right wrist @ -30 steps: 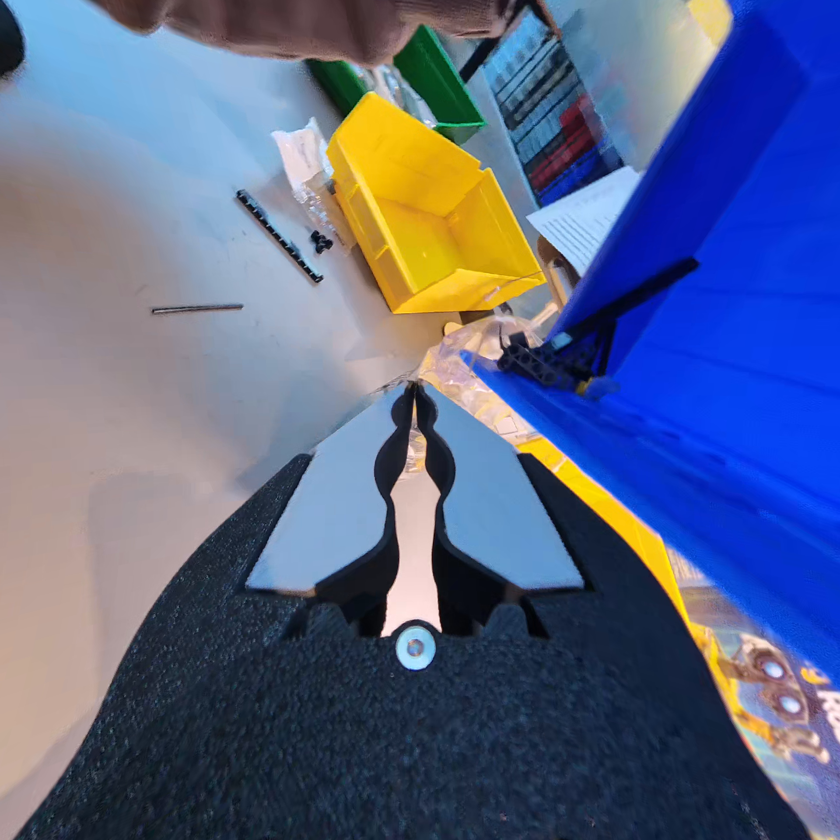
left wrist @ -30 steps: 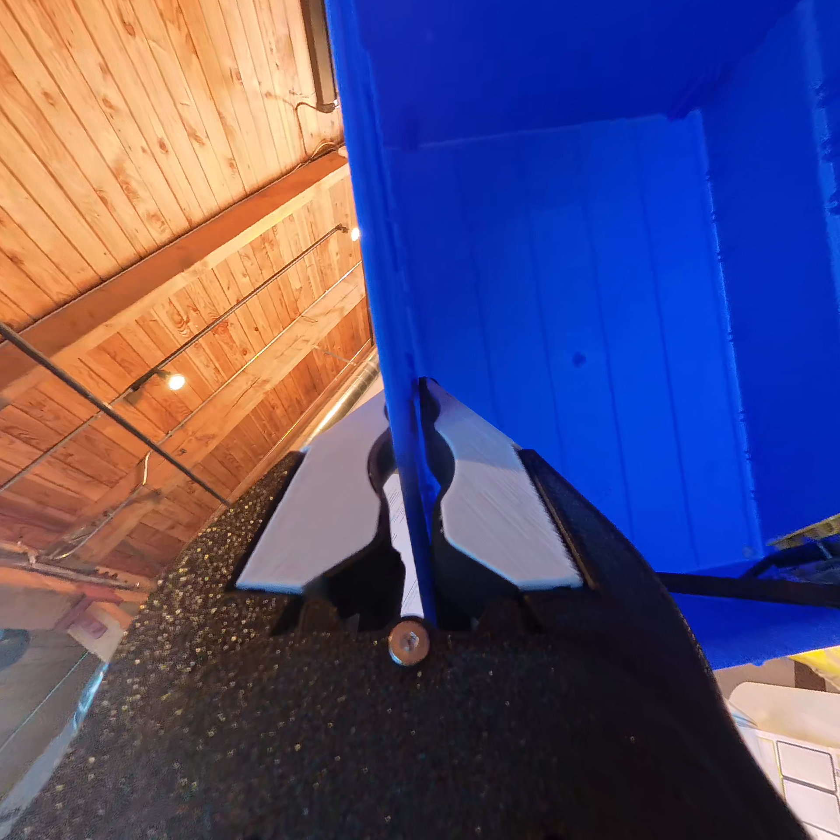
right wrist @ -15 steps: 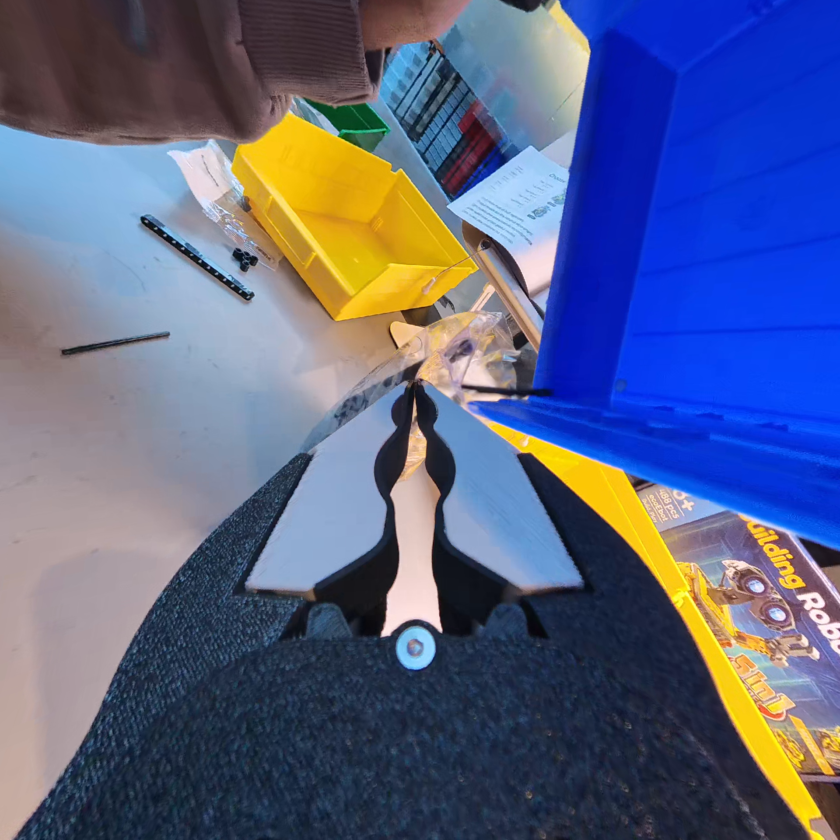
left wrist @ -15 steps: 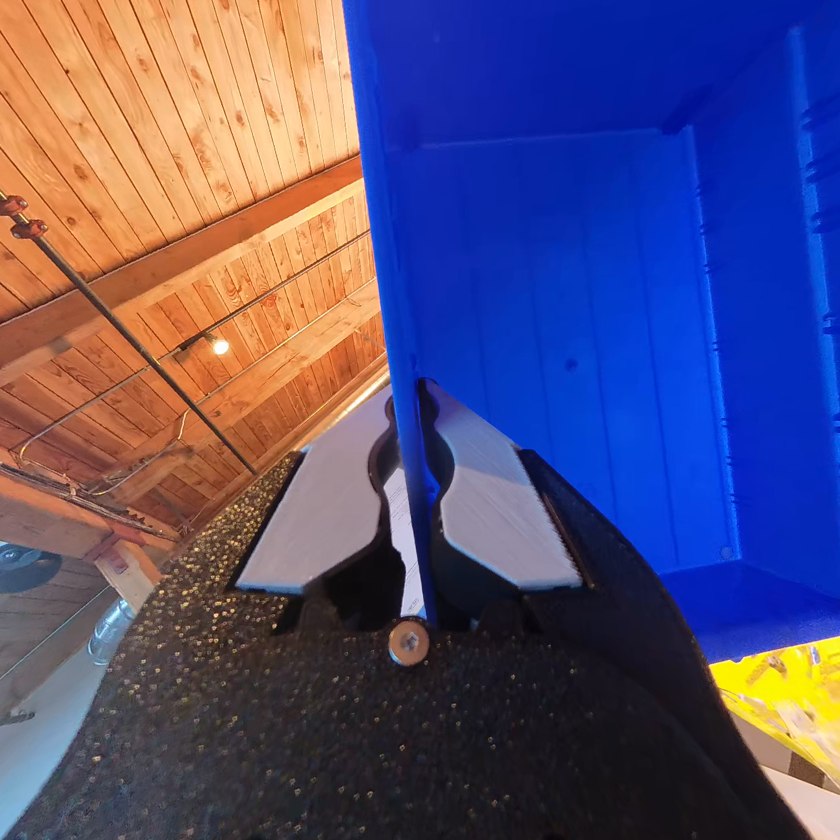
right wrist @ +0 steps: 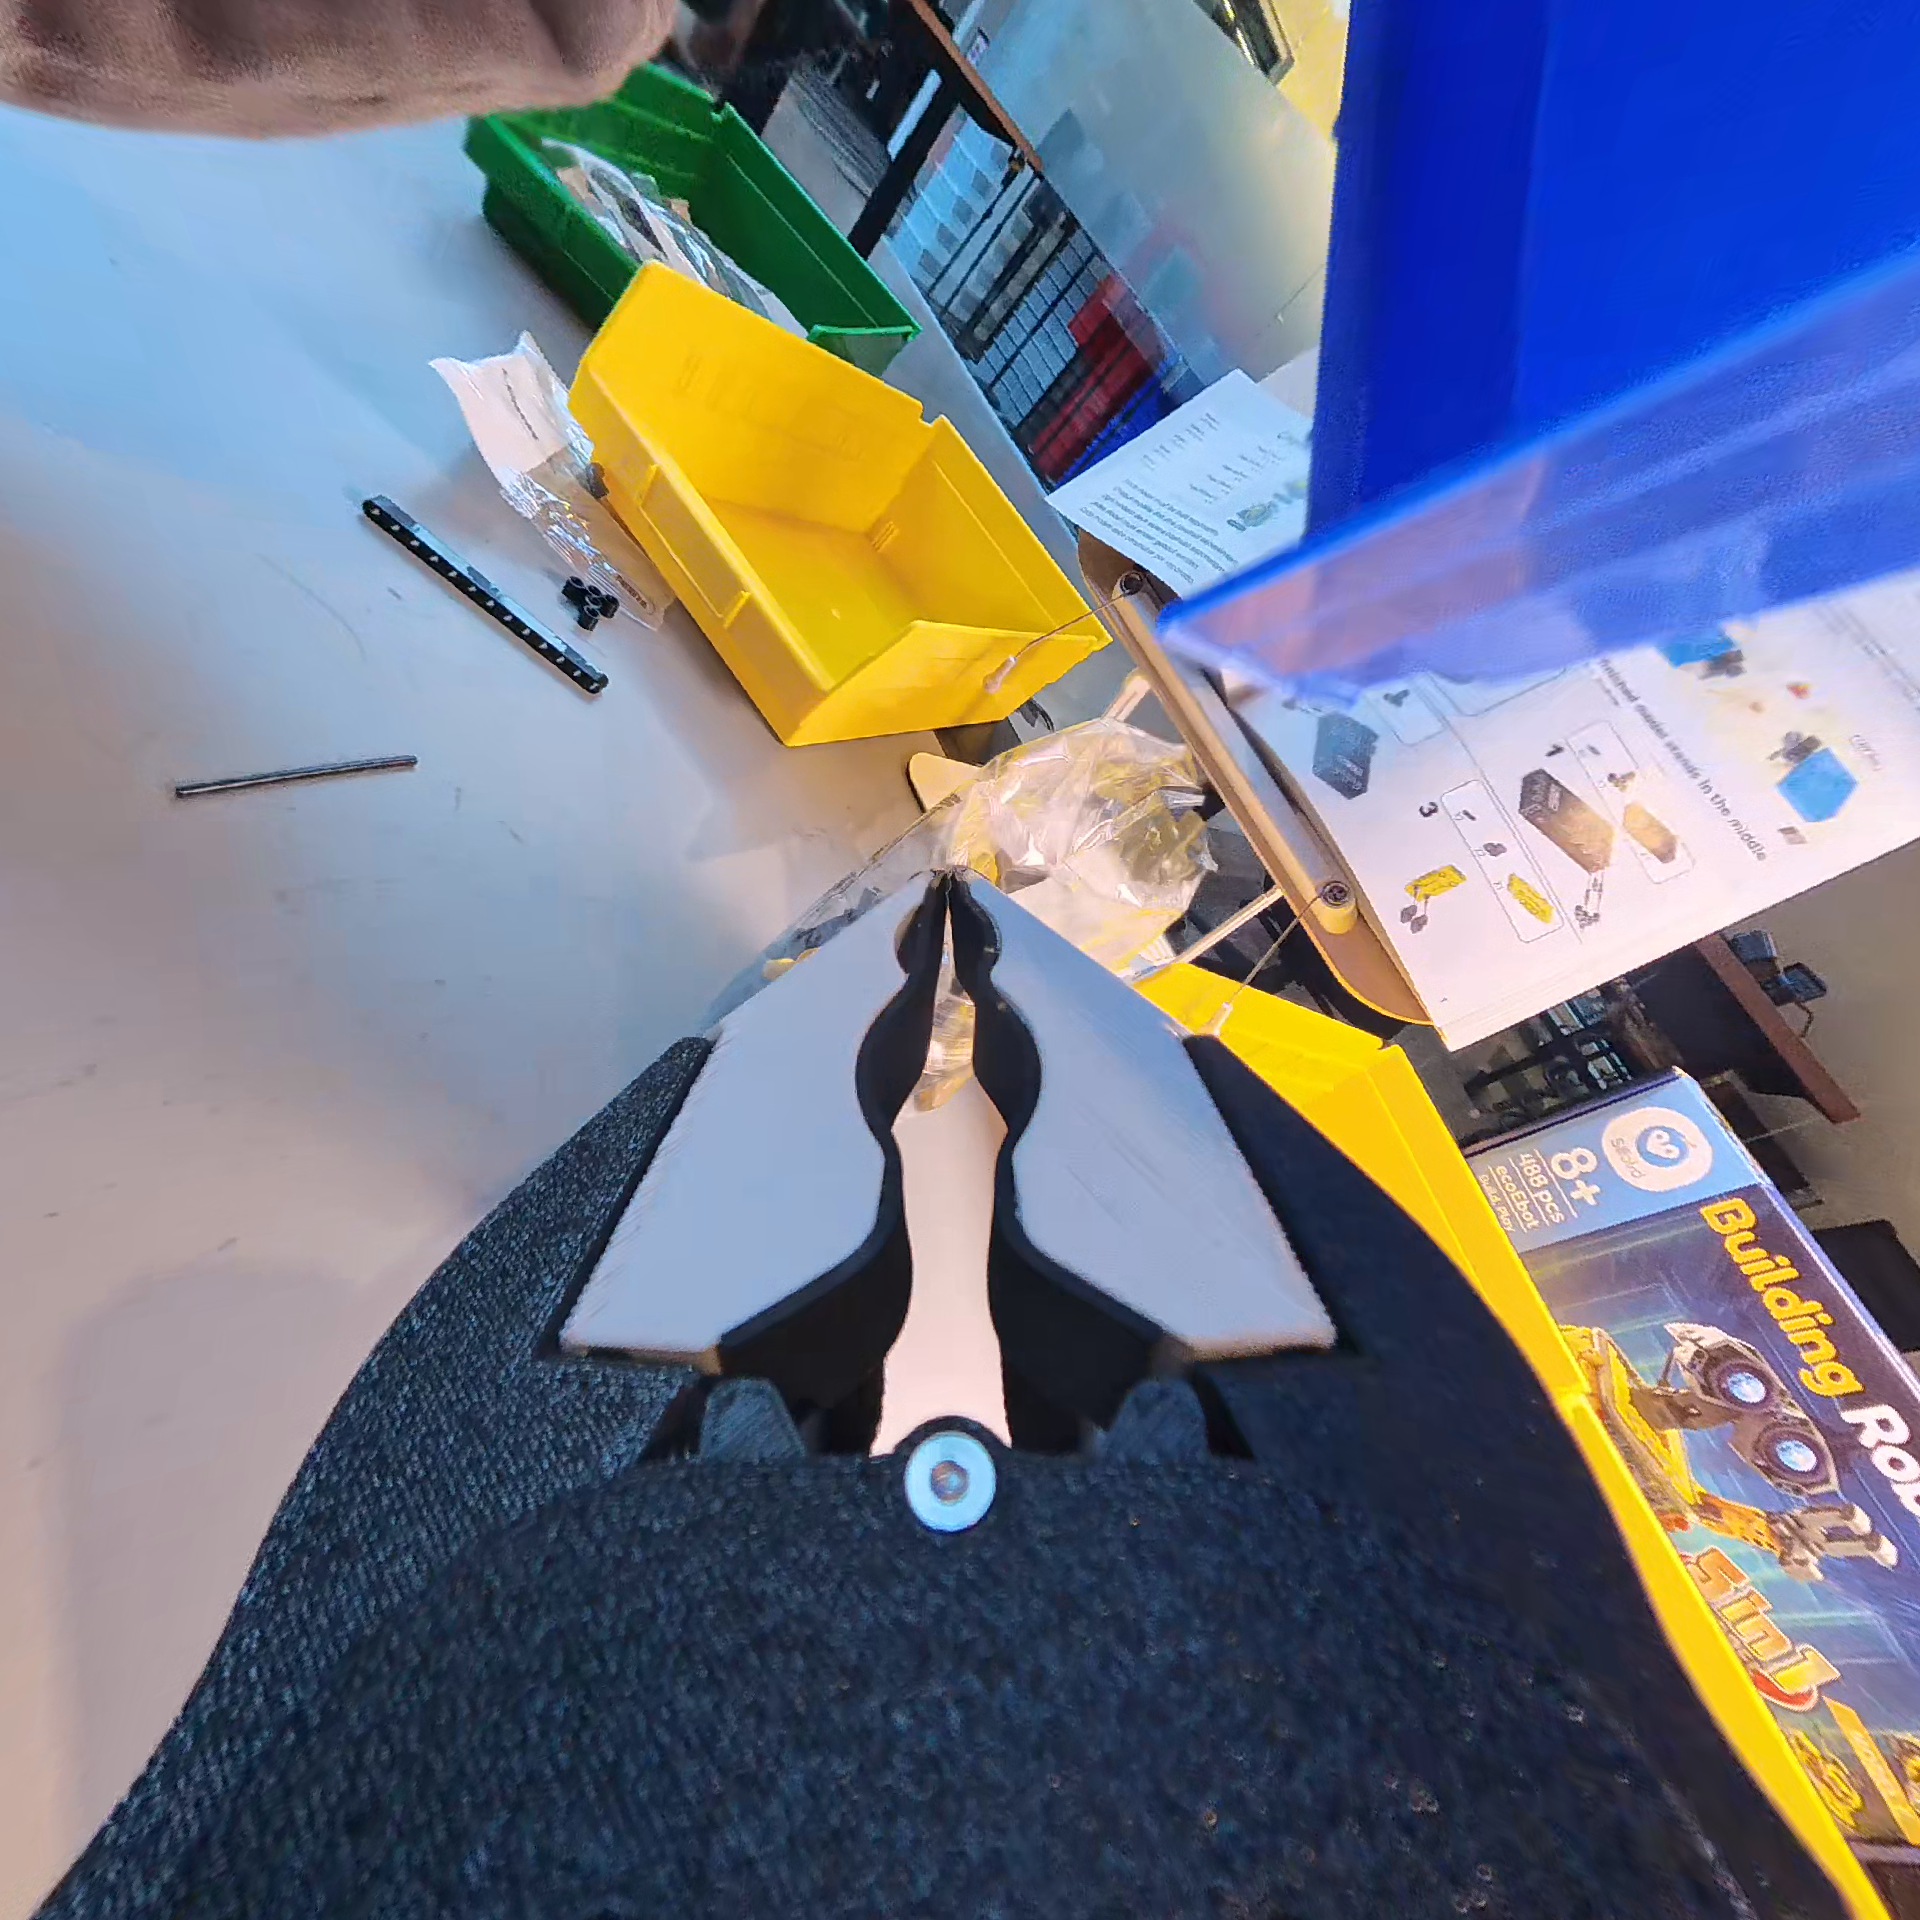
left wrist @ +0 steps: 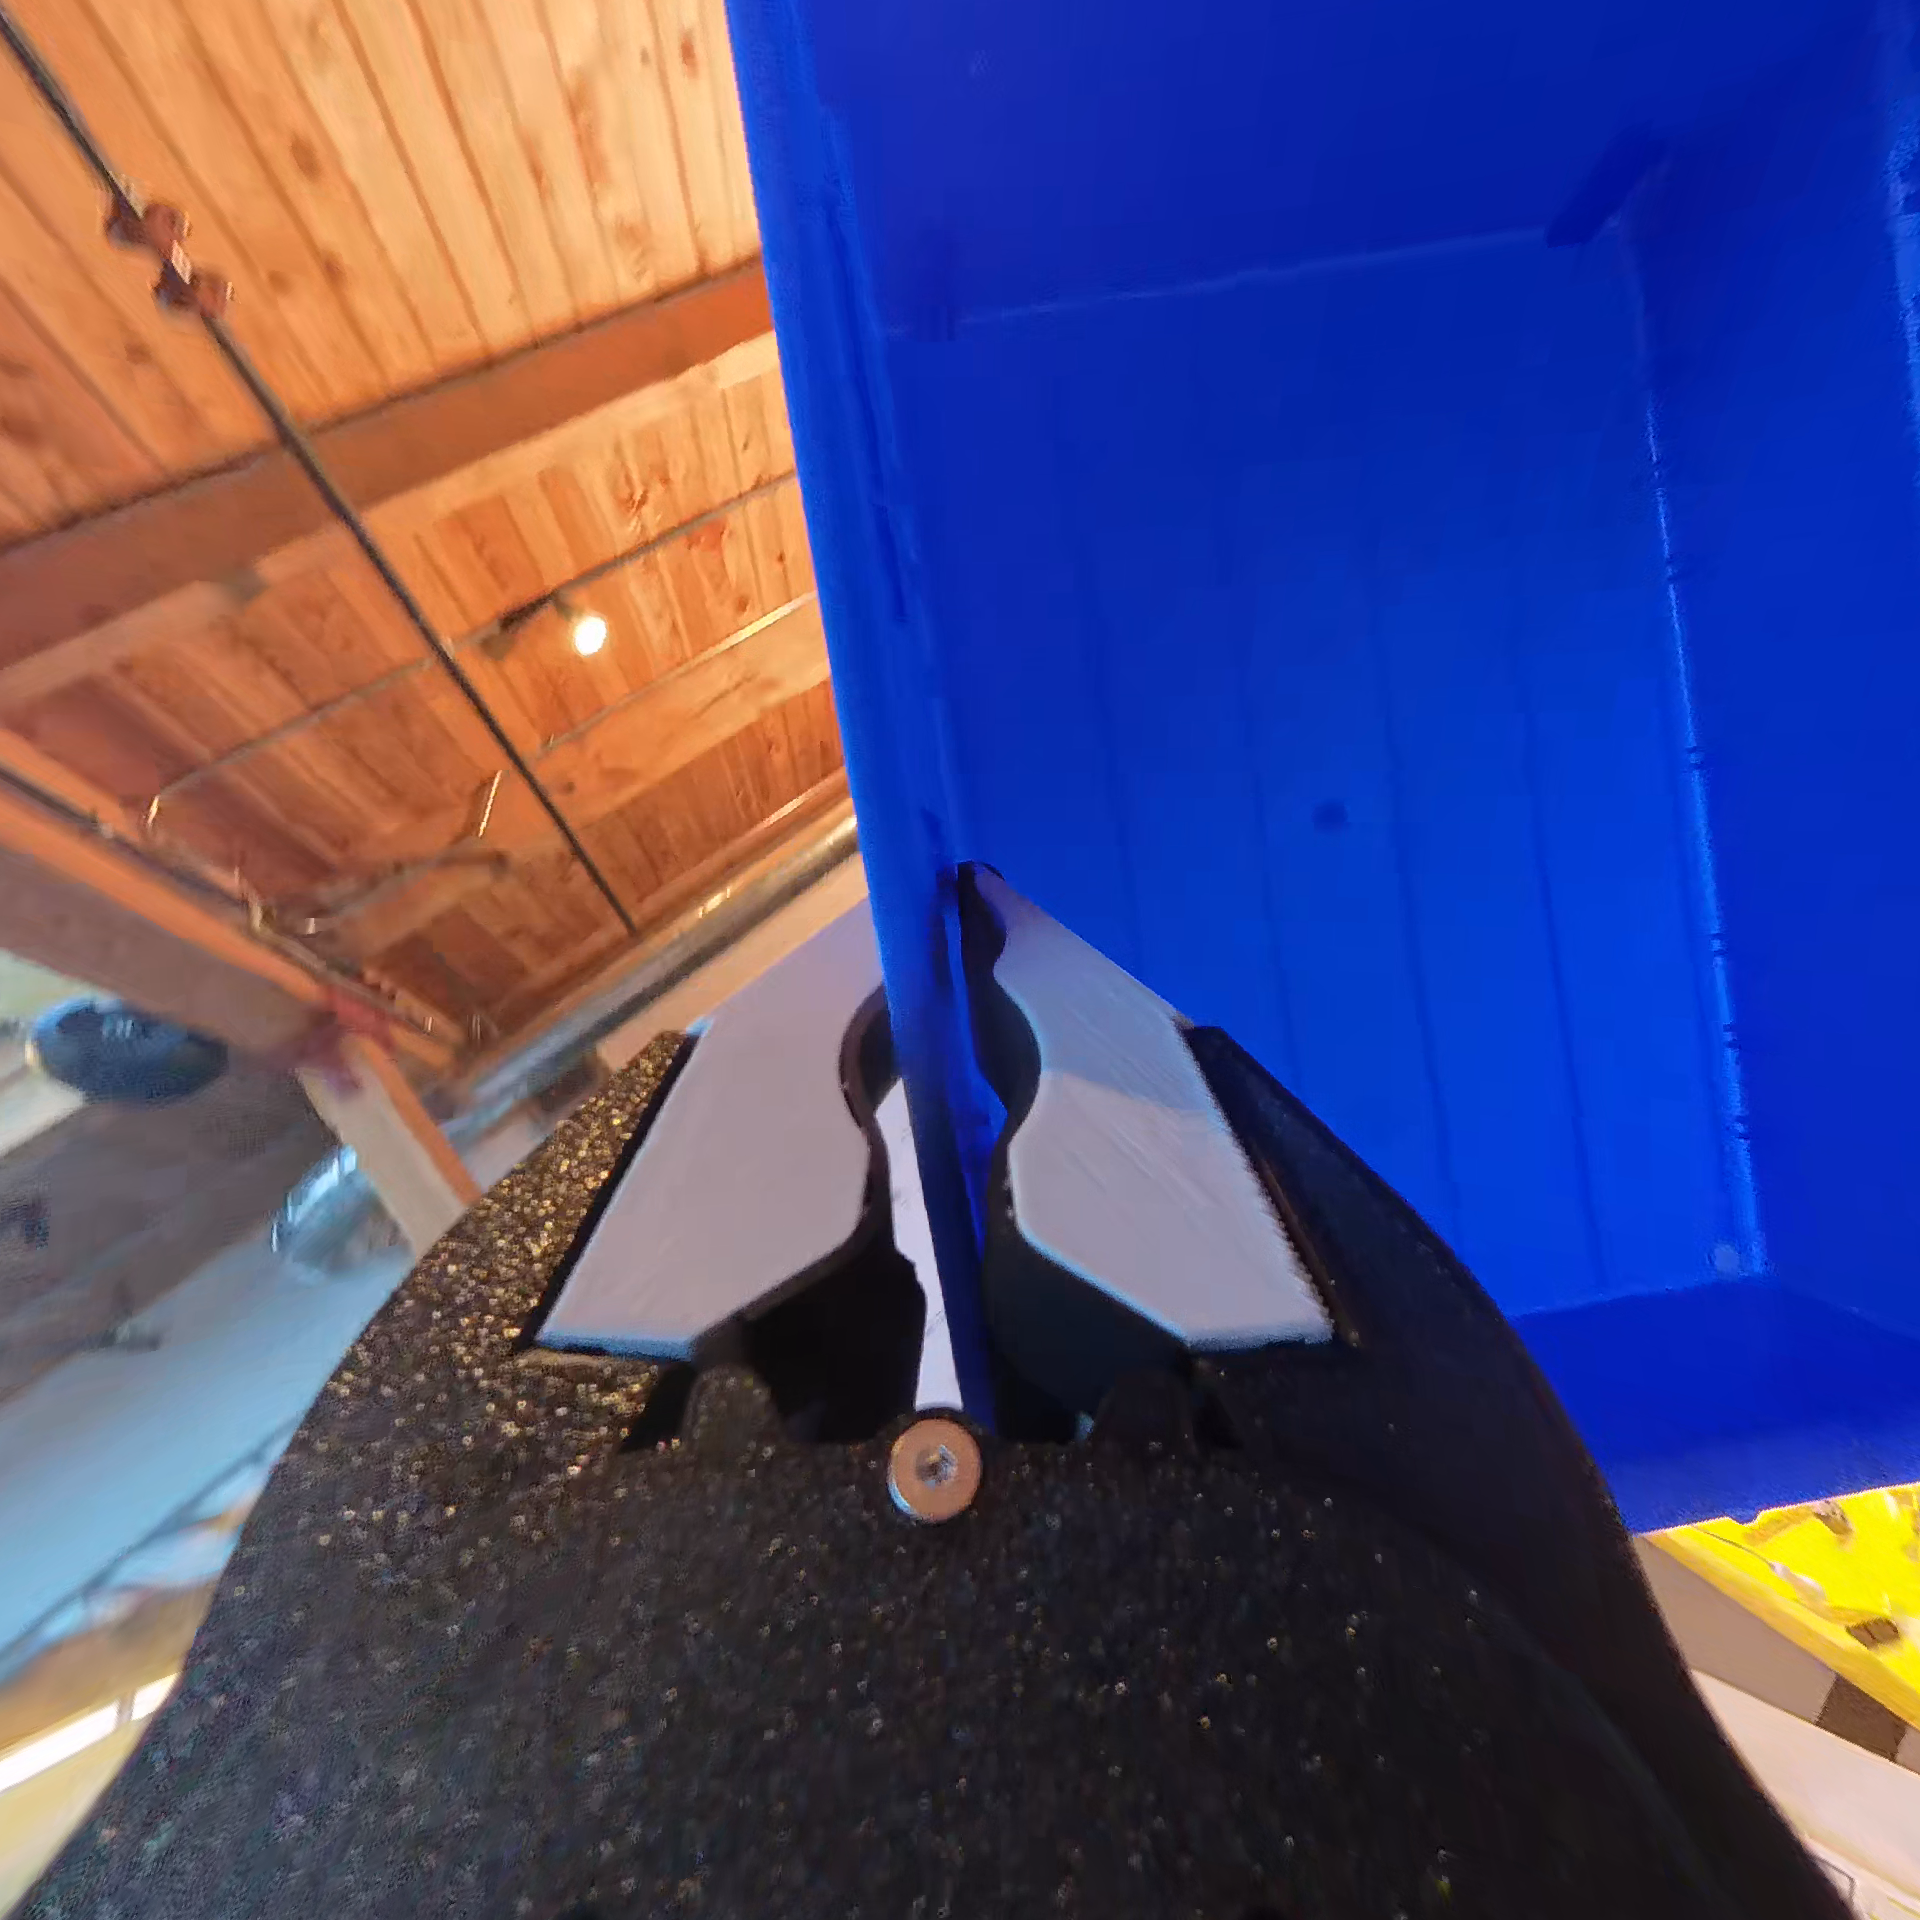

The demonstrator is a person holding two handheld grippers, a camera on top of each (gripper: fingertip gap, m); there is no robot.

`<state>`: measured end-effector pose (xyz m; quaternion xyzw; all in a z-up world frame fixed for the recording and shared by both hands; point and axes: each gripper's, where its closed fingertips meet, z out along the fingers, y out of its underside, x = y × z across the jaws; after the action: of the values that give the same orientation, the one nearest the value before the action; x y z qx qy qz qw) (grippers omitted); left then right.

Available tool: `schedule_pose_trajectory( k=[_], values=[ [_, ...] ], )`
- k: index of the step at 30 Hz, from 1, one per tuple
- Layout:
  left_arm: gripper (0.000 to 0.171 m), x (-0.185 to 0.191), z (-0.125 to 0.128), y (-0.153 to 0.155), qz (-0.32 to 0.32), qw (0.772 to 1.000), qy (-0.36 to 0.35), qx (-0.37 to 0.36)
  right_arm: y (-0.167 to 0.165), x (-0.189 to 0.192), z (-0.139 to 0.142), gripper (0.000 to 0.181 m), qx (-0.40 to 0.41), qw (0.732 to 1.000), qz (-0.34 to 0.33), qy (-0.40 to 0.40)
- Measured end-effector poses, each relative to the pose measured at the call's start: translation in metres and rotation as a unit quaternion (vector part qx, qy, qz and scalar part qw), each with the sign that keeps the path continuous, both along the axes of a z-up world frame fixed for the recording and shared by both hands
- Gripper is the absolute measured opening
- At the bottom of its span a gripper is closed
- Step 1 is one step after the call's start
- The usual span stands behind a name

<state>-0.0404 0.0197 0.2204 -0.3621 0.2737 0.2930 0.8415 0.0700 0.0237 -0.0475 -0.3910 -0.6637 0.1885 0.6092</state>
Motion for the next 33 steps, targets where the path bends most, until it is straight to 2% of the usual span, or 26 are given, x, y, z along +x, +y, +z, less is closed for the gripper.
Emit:
schedule_pose_trajectory(
  k=[1, 3, 6, 10, 13, 16, 18, 20, 23, 25, 27, 29, 31, 33],
  values=[
    [0.002, -0.015, 0.008, -0.002, 0.012, 1.000, -0.022, -0.012, 0.000, 0.000, -0.001, 0.000, 0.001, 1.000, 0.002, 0.000],
    [0.002, -0.043, 0.020, -0.010, 0.034, 0.997, -0.058, -0.031, -0.002, -0.001, -0.001, 0.000, 0.001, 1.000, 0.006, 0.000],
    [0.001, -0.082, 0.021, -0.029, 0.086, 0.992, -0.076, -0.050, -0.003, -0.001, -0.002, 0.000, 0.000, 1.000, 0.011, 0.000],
    [0.001, -0.145, -0.005, -0.060, 0.184, 0.969, -0.098, -0.135, -0.004, 0.002, -0.004, 0.000, -0.001, 1.000, 0.012, -0.001],
    [0.001, -0.213, -0.038, -0.107, 0.264, 0.933, -0.128, -0.208, -0.003, 0.005, -0.004, 0.000, -0.004, 1.000, 0.009, 0.000],
    [0.001, -0.289, -0.076, -0.181, 0.354, 0.874, -0.192, -0.271, -0.001, 0.006, -0.005, 0.000, -0.013, 1.000, 0.010, 0.002],
    [0.001, -0.338, -0.106, -0.241, 0.401, 0.825, -0.263, -0.299, -0.001, 0.005, -0.005, 0.000, -0.017, 1.000, 0.012, 0.002],
    [0.002, -0.381, -0.143, -0.305, 0.437, 0.766, -0.347, -0.319, -0.001, 0.005, -0.005, 0.000, -0.017, 1.000, 0.013, 0.001],
    [0.002, -0.422, -0.212, -0.391, 0.451, 0.672, -0.478, -0.340, 0.000, 0.005, -0.006, 0.000, -0.019, 1.000, 0.014, 0.000],
    [0.002, -0.436, -0.259, -0.438, 0.446, 0.608, -0.556, -0.350, 0.001, 0.004, -0.006, 0.000, -0.022, 1.000, 0.014, 0.000],
    [0.003, -0.445, -0.298, -0.476, 0.436, 0.558, -0.615, -0.345, 0.002, 0.004, -0.006, 0.000, -0.024, 1.000, 0.012, -0.001],
    [0.010, -0.450, -0.323, -0.498, 0.409, 0.526, -0.677, -0.313, 0.001, 0.004, -0.006, 0.000, -0.023, 1.000, 0.011, -0.001],
    [0.015, -0.454, -0.329, -0.507, 0.361, 0.522, -0.729, -0.256, 0.001, 0.004, -0.006, 0.000, -0.022, 1.000, 0.010, -0.001],
    [0.014, -0.453, -0.339, -0.508, 0.333, 0.517, -0.750, -0.242, 0.001, 0.004, -0.006, 0.000, -0.023, 1.000, 0.009, -0.001]
  ],
)
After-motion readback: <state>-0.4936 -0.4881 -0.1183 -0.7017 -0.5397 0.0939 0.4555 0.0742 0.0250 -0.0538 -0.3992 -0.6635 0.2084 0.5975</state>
